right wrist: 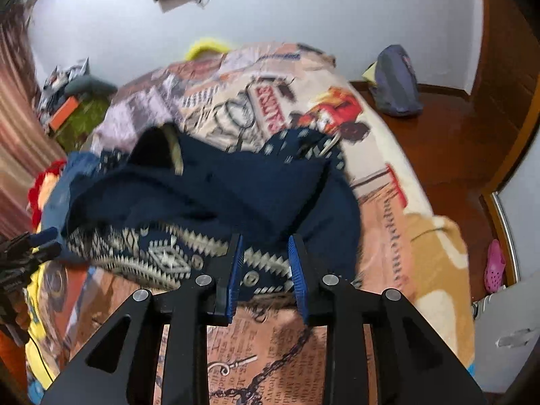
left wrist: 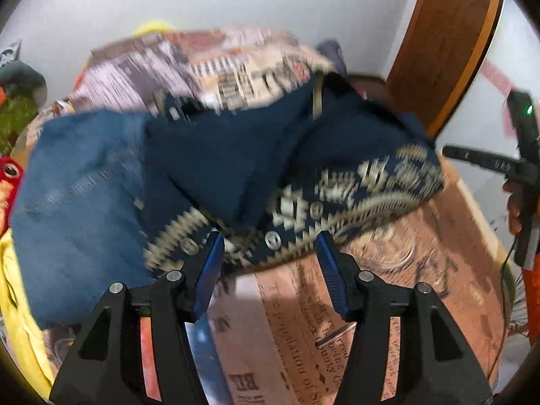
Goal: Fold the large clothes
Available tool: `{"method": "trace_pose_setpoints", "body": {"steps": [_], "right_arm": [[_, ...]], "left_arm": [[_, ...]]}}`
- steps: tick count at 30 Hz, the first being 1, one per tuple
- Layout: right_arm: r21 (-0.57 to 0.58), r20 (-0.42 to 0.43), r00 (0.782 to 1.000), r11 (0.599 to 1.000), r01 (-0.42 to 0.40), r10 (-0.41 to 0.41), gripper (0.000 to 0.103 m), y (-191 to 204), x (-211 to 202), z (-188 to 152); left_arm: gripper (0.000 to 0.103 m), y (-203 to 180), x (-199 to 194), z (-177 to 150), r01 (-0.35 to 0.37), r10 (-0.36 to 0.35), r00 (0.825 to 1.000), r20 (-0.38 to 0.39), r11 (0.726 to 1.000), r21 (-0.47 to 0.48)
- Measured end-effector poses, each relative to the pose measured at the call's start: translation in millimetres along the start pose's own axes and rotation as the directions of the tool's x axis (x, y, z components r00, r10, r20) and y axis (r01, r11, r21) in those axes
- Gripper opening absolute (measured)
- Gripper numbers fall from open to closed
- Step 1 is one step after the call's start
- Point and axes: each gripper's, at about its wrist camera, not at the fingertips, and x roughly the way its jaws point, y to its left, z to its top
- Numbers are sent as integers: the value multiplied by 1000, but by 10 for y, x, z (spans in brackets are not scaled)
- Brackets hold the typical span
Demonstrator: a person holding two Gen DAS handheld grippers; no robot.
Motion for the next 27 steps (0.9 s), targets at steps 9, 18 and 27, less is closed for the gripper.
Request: {"method": "trace_pose_setpoints", "body": {"steps": [9, 18, 27], "right_arm": [[16, -55, 998, 1000, 2, -1, 25, 13, 568, 330], [12, 41, 985, 986, 169, -169, 25, -22, 704, 1173], [-39, 42, 999, 999, -3, 4, 25, 396, 550, 845]], "left_arm": [[56, 213, 526, 725, -57, 58, 998, 14, 995, -88], [56, 606, 673, 1786, -318, 327, 942, 80, 943, -102], [56, 343, 498, 1397, -132, 136, 988, 72, 989, -61]]}}
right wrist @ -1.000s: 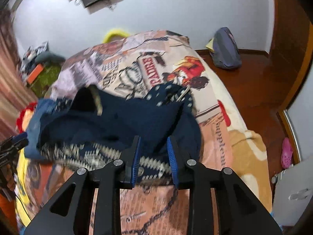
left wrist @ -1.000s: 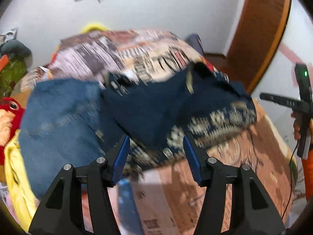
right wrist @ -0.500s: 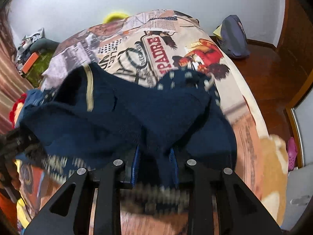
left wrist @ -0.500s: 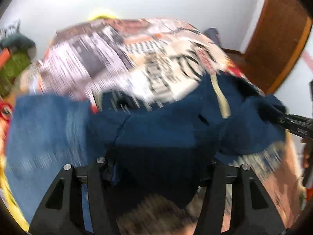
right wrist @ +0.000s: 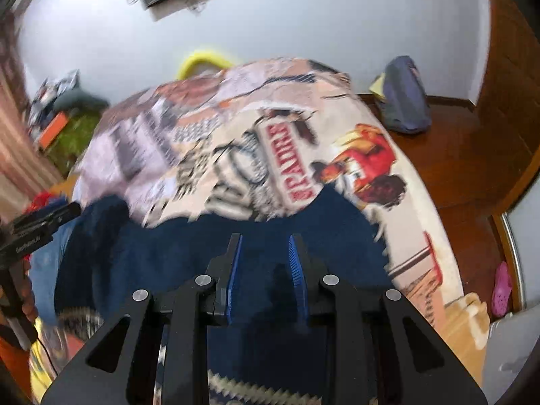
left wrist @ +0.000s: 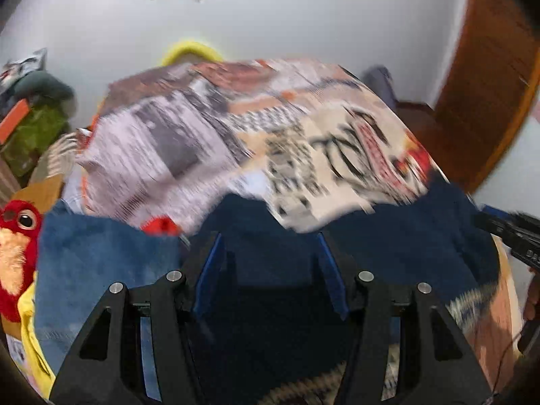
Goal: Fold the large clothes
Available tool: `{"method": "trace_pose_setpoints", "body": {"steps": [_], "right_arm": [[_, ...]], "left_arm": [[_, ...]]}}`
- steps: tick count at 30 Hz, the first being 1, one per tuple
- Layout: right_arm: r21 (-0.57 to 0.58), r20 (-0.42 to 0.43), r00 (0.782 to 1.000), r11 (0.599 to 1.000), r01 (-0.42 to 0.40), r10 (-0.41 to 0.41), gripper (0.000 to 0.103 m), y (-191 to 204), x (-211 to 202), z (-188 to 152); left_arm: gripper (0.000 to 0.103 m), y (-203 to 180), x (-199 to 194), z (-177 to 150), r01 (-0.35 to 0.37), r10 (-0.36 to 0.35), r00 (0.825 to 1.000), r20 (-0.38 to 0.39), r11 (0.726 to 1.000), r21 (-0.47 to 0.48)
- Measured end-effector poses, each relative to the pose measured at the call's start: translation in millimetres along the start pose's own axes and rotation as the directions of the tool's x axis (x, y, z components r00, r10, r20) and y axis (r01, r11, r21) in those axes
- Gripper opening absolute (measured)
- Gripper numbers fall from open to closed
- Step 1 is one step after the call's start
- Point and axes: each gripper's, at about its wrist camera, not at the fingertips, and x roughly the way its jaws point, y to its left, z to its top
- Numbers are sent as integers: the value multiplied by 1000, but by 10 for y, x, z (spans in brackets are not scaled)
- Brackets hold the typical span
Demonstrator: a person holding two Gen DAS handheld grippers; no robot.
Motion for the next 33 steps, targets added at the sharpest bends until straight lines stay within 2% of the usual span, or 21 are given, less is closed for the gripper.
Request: {"method": "trace_pose_setpoints", "body": {"steps": [5, 7, 9, 11, 13, 15, 20, 25, 27, 30, 31, 33], "right_arm": [[-95, -44, 994, 990, -101, 98, 25, 406, -1, -319], [-131, -70, 992, 985, -113, 105, 35, 499, 69, -412], [-168, -92, 994, 983, -78, 63, 43, 532, 185, -513], [-162, -101, 994, 985, -59, 43, 51, 458, 250, -587], [-91, -107, 992, 993, -74, 65, 67, 274, 262, -672], [-34, -104, 991, 995, -93, 89, 69, 94, 202, -758], [4, -96, 995, 1000, 16, -16, 69, -274, 44, -930], [141, -124, 992, 990, 23, -6, 69, -664, -156, -1097], [165, -133, 989, 982, 89, -67, 69, -731, -251, -1143], [162, -128, 986, 978, 131, -111, 69, -768, -411, -1203], [165, -120, 987, 978, 130, -111, 69, -767, -498, -1219], [159, -98, 988, 978, 135, -120, 69, -751, -648, -1244]], "left_arm": [[58, -378, -27, -433, 98, -95, 995, -43, 992, 75], [62, -462, 23, -578, 94, -89, 994, -57, 991, 91], [66, -475, 128, -744, 67, -60, 995, -77, 993, 92], [66, -416, 199, -861, 68, -61, 994, -92, 995, 72], [67, -353, 183, -972, 67, -62, 996, -69, 996, 63], [67, -328, 76, -1091, 50, -48, 998, -32, 996, 79], [68, -295, -192, -1307, -23, 21, 1000, 14, 994, 110], [68, -67, -383, -1497, -66, 66, 998, -6, 998, 13], [68, 92, -473, -1579, -65, 64, 998, -19, 996, -60], [68, 352, -591, -1666, -111, 105, 994, -43, 977, -180], [68, 420, -623, -1698, -108, 101, 994, -42, 972, -211], [68, 629, -746, -1776, -57, 50, 998, -28, 943, -327]]}}
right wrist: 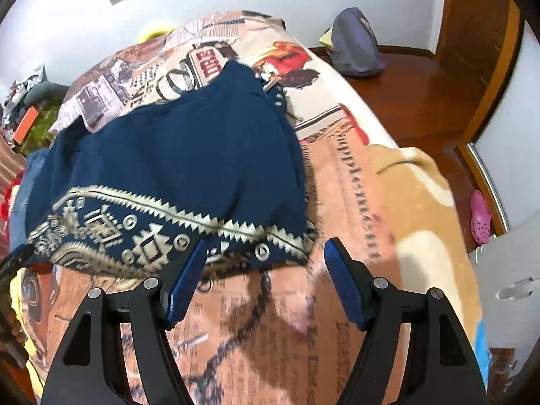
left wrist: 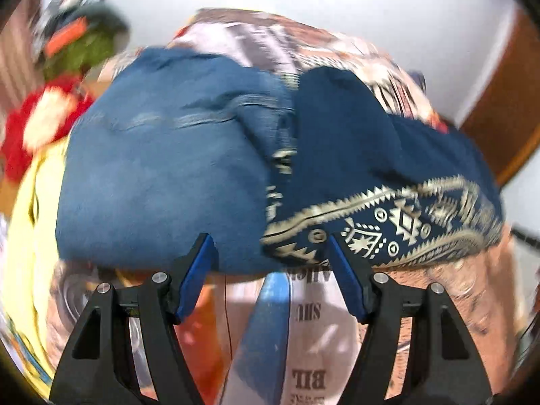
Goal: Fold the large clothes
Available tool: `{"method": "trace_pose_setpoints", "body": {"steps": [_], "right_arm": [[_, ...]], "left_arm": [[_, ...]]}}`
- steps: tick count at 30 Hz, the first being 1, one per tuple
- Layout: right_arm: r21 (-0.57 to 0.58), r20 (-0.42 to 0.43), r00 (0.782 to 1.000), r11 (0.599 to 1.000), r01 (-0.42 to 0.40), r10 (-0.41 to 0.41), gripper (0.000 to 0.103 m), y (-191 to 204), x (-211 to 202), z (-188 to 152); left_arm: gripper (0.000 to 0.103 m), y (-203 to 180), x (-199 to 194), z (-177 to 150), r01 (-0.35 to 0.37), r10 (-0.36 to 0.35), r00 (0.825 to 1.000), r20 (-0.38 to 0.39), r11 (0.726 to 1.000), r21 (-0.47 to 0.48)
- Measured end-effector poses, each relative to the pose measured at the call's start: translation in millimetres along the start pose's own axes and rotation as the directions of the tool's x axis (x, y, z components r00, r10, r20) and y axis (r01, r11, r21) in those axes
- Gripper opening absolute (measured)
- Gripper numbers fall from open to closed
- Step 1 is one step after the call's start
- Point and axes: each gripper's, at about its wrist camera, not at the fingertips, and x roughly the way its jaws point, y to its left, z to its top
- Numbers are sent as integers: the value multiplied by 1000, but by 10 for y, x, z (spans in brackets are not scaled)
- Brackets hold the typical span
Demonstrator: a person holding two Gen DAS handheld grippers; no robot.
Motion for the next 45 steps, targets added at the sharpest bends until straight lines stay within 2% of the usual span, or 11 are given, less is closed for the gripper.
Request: {"method": "trace_pose_setpoints", "body": {"steps": [4, 8, 11, 16, 18, 21, 24, 31, 35, 39, 45], "right_arm": [[-54, 68, 997, 998, 25, -21, 69, 102, -293, -24], [-96, 106, 994, 995, 15, -5, 69, 235, -446, -16], [-121, 117, 993, 993, 2, 12, 69, 347, -477, -32], [-157, 110, 994, 988, -7, 24, 69, 495, -378, -47], [-156, 94, 995, 988, -18, 33, 69, 531, -310, -71], [-153, 57, 997, 988, -35, 44, 69, 578, -181, -81], [-150, 38, 998, 987, -48, 55, 69, 610, -72, -62], [-118, 15, 997, 990, -79, 82, 69, 678, 114, 22], [-76, 4, 996, 993, -93, 94, 69, 688, 189, 57], [-51, 2, 994, 993, -107, 107, 69, 705, 182, 83], [-77, 33, 994, 991, -105, 108, 69, 838, -10, 160]], "left_arm": [[69, 191, -150, -70, 139, -136, 990, 31, 979, -151], [69, 191, -80, -197, 296, -303, 953, 13, 919, -261], [69, 93, 161, -271, 391, -428, 903, -36, 854, -343], [69, -90, 520, -269, 459, -530, 844, -79, 790, -406], [69, -131, 656, -213, 494, -574, 817, -59, 749, -441], [68, -159, 822, -109, 515, -598, 801, -38, 719, -467], [69, -230, 939, 10, 526, -590, 807, -14, 730, -435], [66, -503, 1088, 266, 425, -469, 883, -32, 826, -371], [29, -637, 919, 245, 355, -378, 926, -8, 875, -328], [15, -815, 509, 262, 363, -361, 931, 48, 906, -219], [12, -1073, -222, 265, 315, -305, 933, 188, 949, -25]]}}
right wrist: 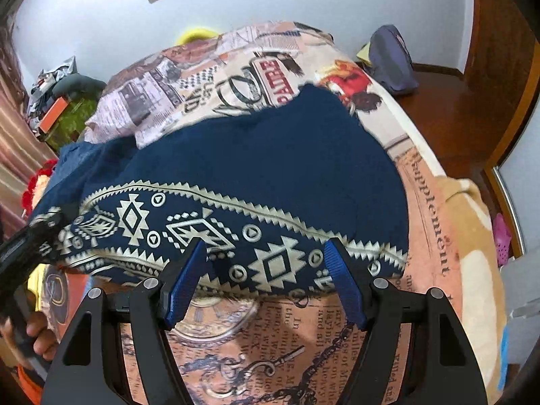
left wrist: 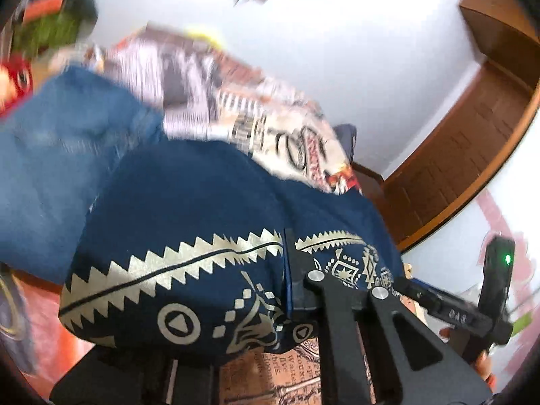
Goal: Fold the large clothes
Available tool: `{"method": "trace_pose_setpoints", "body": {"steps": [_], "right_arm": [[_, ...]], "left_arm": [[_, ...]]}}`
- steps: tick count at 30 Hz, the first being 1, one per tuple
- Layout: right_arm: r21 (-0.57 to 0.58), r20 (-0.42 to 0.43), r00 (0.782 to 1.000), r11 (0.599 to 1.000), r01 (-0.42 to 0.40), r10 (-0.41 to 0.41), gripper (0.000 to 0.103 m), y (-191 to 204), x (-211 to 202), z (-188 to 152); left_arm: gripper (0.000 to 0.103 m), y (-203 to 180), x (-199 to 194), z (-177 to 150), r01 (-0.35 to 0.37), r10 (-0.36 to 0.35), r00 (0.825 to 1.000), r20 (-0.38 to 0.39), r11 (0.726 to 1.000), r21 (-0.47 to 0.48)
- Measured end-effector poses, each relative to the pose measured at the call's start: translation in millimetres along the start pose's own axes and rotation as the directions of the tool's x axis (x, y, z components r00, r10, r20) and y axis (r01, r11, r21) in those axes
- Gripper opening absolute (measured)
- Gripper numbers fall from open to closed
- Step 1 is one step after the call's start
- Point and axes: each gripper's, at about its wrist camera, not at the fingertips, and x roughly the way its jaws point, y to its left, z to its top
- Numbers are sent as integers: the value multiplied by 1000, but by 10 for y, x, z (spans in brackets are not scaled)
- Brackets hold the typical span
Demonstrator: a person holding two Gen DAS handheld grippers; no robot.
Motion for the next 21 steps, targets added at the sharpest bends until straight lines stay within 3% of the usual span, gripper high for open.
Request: {"method": "trace_pose_setpoints", "body": {"steps": [8, 11, 14, 18, 21], "right_arm": [[-111, -5, 996, 990, -84, 84, 69, 573, -21, 48], [-187, -40, 993, 975, -120, 114, 69, 889, 128, -25], [-248, -81, 994, 964, -96, 78, 69, 1091, 349, -113], [-233, -159, 984, 966, -116, 79, 69, 1067, 605, -220], [-233, -152, 984, 964, -130, 96, 73, 1018, 637, -277]], "left_arm": [[11, 378, -689, -29, -13, 12, 997, 79, 1000, 5], [11, 484, -656, -131, -23, 21, 998, 54, 999, 33], [13, 581, -500, -203, -30, 30, 999, -14, 999, 32], [28, 775, -370, -268, -10, 8, 997, -72, 999, -34], [33, 939, -252, -326, -24, 15, 996, -91, 995, -99]]}}
